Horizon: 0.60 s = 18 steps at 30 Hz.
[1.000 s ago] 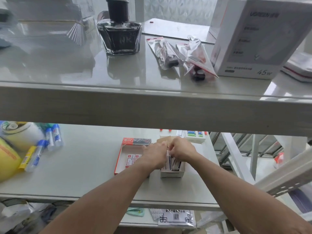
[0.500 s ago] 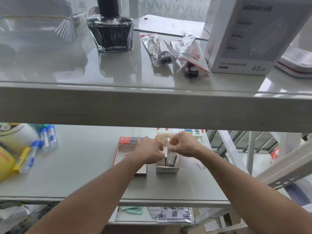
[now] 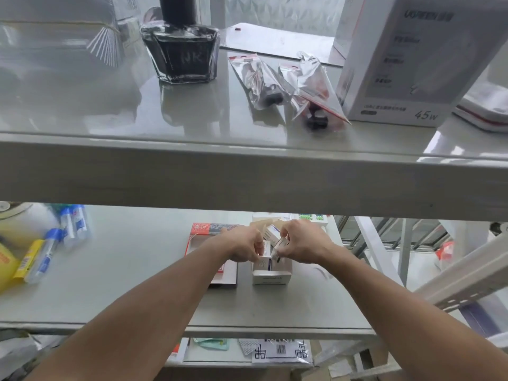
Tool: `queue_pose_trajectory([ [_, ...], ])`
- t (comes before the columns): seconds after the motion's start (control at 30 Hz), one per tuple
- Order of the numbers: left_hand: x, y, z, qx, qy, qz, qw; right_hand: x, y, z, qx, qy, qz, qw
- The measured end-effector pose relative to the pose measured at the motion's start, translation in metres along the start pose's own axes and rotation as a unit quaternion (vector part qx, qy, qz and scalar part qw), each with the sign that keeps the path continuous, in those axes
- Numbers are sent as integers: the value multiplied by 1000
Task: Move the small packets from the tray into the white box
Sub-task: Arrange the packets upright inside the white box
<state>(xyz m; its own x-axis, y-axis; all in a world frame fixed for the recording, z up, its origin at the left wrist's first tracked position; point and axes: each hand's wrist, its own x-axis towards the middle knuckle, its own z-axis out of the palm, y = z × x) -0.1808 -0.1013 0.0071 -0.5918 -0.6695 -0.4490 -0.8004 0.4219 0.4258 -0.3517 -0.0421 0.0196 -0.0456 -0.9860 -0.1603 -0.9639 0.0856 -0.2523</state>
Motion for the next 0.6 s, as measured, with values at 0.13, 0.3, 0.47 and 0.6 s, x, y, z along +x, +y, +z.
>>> queue_pose_trajectory([
  [0.13, 2, 1, 0, -1, -5, -6, 1000, -14, -8, 10, 26, 89, -5, 996],
  [0.3, 4, 0, 1, 16, -5, -4, 1000, -26, -10, 34, 58, 155, 2, 986],
  [0.47, 6, 1, 4, 25, 6, -10, 1000, -23, -3, 36, 32, 119, 23, 992],
  [0.6, 8, 1, 5, 33, 2, -7, 999, -20, 0, 24, -13, 30, 0, 999],
])
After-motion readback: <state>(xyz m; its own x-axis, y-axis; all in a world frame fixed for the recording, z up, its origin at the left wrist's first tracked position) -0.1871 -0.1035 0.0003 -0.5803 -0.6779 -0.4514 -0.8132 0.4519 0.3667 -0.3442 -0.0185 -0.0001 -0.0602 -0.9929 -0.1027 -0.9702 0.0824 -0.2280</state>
